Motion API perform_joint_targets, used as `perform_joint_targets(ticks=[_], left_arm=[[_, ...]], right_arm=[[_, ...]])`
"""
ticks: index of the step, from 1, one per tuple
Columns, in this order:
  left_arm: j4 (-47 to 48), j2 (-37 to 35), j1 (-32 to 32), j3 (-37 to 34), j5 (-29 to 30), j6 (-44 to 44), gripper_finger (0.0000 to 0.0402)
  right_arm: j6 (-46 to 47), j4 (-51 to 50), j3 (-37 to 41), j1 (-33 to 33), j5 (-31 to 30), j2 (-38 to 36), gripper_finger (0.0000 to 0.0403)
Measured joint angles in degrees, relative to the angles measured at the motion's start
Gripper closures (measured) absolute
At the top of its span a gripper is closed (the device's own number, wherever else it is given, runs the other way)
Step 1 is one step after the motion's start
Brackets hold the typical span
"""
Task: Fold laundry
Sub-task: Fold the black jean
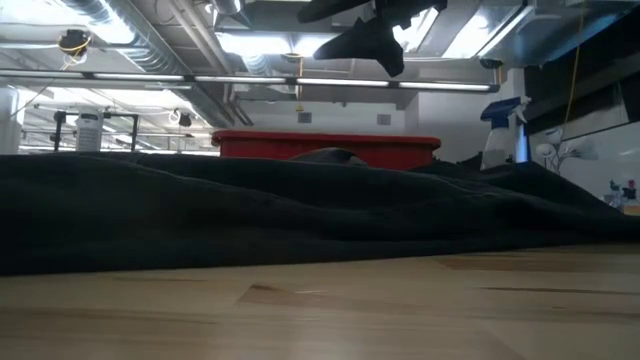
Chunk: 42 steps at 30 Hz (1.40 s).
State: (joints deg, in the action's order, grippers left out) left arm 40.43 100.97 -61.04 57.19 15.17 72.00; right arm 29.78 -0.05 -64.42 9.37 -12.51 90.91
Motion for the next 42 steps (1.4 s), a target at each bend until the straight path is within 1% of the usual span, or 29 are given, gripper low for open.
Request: perform_joint_targets(ticks=[5, 7, 9, 13, 17, 21, 24, 27, 31, 39, 42], left_arm=[[-0.55, 1.5, -0.02, -0.66, 0.6, 2.76, 0.0279], [-0.54, 2.24, -0.06, -0.57, 1.0, 4.57, 0.0288], [-0.56, 2.72, -0.11, -0.54, 1.26, 6.79, 0.0306], [-0.55, 2.71, -0.09, -0.53, 1.28, 11.84, 0.0363], [-0.58, 1.68, 0.02, -0.66, 0.43, 15.84, 0.0366], [-0.14, -2.02, 0.11, -1.15, 0.28, 18.43, 0.0366], [5.33, -5.76, 0.12, -1.1, 1.27, 20.26, 0.0367], [11.21, -8.67, 0.11, 0.62, 2.59, 20.84, 0.0367], [18.38, -12.16, 0.11, 3.38, 6.38, 20.82, 0.0369], [31.64, -16.24, 0.11, 9.46, 14.42, 22.17, 0.0369], [35.0, -16.5, 0.14, 11.15, 15.67, 22.17, 0.0369]], right_arm=[[-0.02, -0.04, 0.0, 0.0, -0.32, 0.0, 0.018], [-0.02, -0.04, 0.0, 0.0, -0.43, 0.0, 0.018], [-0.02, -0.04, 0.0, 0.0, -0.65, 0.0, 0.018], [-0.03, -0.09, 0.0, 0.0, -1.05, 0.0, 0.018], [-0.04, -0.06, 0.0, 0.0, -1.52, 0.0, 0.018], [-0.04, 0.0, 0.0, 0.0, -1.49, 0.0, 0.018], [-0.04, 0.16, 0.0, 0.0, -1.46, 0.0, 0.018], [-0.04, 0.2, 0.0, 0.0, -0.69, 0.0, 0.018], [0.07, 0.2, 0.0, 0.0, -0.35, 0.0, 0.018], [0.27, 1.67, 0.0, 0.0, 0.19, 0.0, 0.018], [0.33, 2.96, 0.0, 0.0, 0.28, -0.01, 0.018]])
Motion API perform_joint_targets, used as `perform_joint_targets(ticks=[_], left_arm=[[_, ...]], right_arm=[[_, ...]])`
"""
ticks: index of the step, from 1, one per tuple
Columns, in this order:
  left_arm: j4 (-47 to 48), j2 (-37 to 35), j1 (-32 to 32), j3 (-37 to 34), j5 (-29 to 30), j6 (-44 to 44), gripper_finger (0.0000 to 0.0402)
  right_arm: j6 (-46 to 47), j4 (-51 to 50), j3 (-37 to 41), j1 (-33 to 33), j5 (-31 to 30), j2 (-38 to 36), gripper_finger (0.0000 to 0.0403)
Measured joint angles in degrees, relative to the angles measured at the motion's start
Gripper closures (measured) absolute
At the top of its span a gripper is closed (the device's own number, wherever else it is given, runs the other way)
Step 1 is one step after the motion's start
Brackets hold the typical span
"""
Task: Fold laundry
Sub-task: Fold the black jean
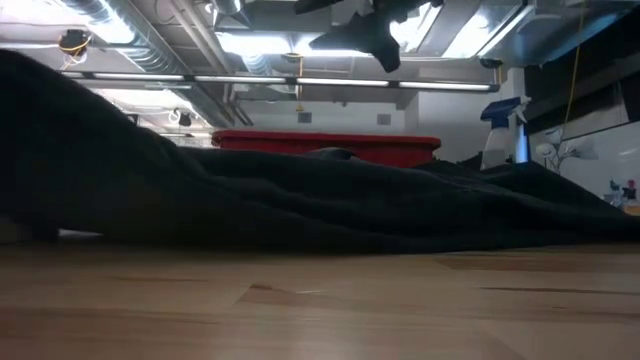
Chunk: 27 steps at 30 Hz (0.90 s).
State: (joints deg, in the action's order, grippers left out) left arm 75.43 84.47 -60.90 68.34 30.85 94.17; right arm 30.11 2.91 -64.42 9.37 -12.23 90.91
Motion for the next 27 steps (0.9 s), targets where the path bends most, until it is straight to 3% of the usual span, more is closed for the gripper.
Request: perform_joint_targets(ticks=[13, 22, 27], left_arm=[[9.37, -0.09, 0.04, 10.91, 2.85, -3.57, 0.0369], [9.09, -0.07, -1.34, 17.06, 2.87, -8.41, 0.0369], [2.65, -0.07, -1.65, 19.63, 1.23, -16.92, 0.0369]], right_arm=[[0.73, -1.51, -0.04, -0.02, 0.04, -0.06, 0.018], [9.31, -29.8, -0.04, -1.14, -3.34, 0.23, 0.0184], [10.59, -32.57, 1.8, -4.45, 0.96, 0.29, 0.0213]])
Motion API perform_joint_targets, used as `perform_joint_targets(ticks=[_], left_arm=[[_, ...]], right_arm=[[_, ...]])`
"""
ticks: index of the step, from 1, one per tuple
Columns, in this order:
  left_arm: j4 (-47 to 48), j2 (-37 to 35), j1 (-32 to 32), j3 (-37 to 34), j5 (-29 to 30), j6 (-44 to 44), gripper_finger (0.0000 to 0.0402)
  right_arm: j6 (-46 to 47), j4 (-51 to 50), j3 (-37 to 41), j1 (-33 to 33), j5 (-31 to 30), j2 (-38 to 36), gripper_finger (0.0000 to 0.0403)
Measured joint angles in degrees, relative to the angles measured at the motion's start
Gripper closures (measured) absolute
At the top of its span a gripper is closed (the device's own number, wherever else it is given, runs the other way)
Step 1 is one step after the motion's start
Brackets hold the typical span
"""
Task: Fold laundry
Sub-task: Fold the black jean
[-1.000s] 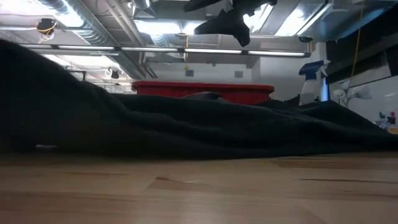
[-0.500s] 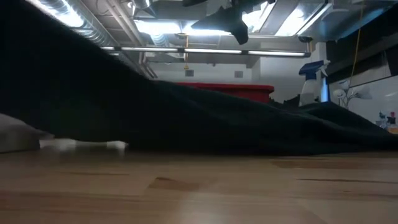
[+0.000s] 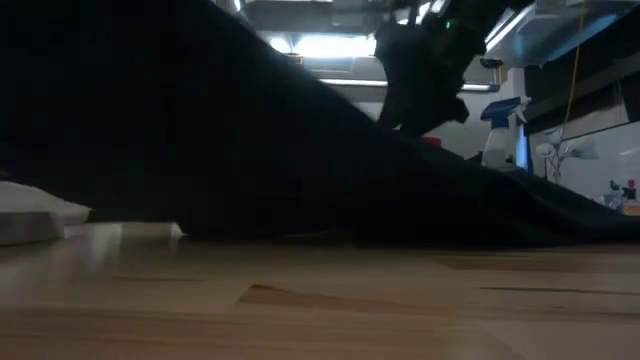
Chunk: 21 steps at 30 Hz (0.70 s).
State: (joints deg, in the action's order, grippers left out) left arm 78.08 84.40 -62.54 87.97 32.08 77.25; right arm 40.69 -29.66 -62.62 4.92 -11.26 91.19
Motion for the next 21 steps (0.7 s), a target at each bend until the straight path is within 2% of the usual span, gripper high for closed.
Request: perform_joint_targets(ticks=[5, 7, 10, 13, 15, 17, 19, 21], left_arm=[[-5.16, -0.02, -0.99, 0.22, -6.09, -4.17, 0.037], [-4.51, -0.01, -1.61, 0.22, -8.42, -3.73, 0.037], [-1.45, 0.13, -2.95, 0.22, -9.6, -0.98, 0.037], [0.42, 0.15, -3.75, 0.22, -9.41, 1.44, 0.037], [0.7, 0.15, -4.05, 0.22, -8.95, 2.06, 0.037], [0.74, 0.15, -4.17, 0.22, -8.58, 2.0, 0.037], [0.73, 0.15, -4.22, 0.22, -8.29, 2.02, 0.037], [0.6, 0.17, -4.22, 0.22, -7.83, 2.02, 0.037]], right_arm=[[2.16, 5.08, 3.92, -3.81, 12.02, 1.23, 0.025], [1.56, 5.84, 5.05, -4.42, 20.54, 2.61, 0.0264], [-1.56, 5.11, 5.53, -3.67, 36.97, 4.24, 0.0286], [-3.27, 3.51, 5.74, -1.23, 45.64, 5.74, 0.0308], [-3.49, 3.7, 5.74, 0.16, 46.26, 6.41, 0.0323], [-2.99, 5.97, 5.74, 0.89, 42.73, 7.33, 0.0338], [0.34, 9.98, 5.74, 1.23, 33.75, 8.62, 0.0351], [5.28, 14.83, 5.74, 1.1, 21.65, 9.42, 0.0364]])
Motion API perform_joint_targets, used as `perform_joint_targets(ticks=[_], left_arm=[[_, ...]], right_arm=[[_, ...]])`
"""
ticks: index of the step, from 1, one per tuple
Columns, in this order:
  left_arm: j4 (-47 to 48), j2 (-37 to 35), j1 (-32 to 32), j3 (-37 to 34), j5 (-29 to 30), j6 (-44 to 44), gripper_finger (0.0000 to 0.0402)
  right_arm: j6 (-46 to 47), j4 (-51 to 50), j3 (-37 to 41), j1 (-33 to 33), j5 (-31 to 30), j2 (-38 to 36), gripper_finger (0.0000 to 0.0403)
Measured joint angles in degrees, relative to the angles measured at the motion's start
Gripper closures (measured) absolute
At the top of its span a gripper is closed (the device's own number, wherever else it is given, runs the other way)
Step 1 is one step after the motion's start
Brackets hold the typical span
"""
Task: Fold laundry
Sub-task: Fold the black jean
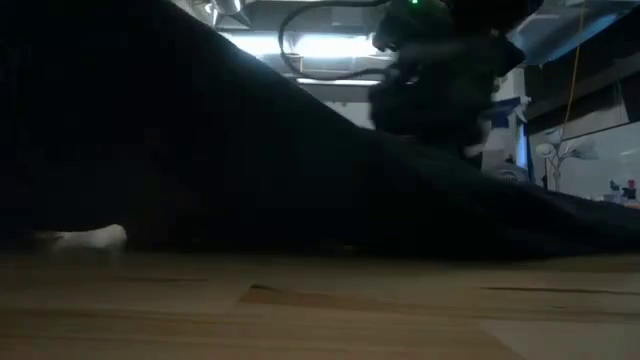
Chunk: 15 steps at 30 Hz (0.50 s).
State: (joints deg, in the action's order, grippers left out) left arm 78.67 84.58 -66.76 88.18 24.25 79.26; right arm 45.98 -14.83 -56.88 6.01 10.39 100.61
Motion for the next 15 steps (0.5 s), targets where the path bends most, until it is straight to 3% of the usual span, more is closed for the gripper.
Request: perform_joint_targets(ticks=[3, 6, 9, 15], left_arm=[[-0.12, 0.12, 0.0, 0.0, 0.15, 0.34, 0.037], [-0.26, 0.22, -0.23, 0.0, 0.14, 1.29, 0.037], [0.14, 0.22, -0.78, 0.0, 0.55, 1.76, 0.037], [1.14, 0.37, -1.2, 0.0, 2.84, 2.62, 0.037]], right_arm=[[7.0, 6.18, 0.0, -1.02, -13.74, 0.63, 0.0379], [7.75, 9.16, -0.26, -2.26, -15.16, 0.24, 0.039], [4.21, 8.48, -0.37, -2.29, -12.14, -2.46, 0.0398], [-1.01, 2.36, -0.59, 0.43, 4.14, -5.95, 0.0402]])
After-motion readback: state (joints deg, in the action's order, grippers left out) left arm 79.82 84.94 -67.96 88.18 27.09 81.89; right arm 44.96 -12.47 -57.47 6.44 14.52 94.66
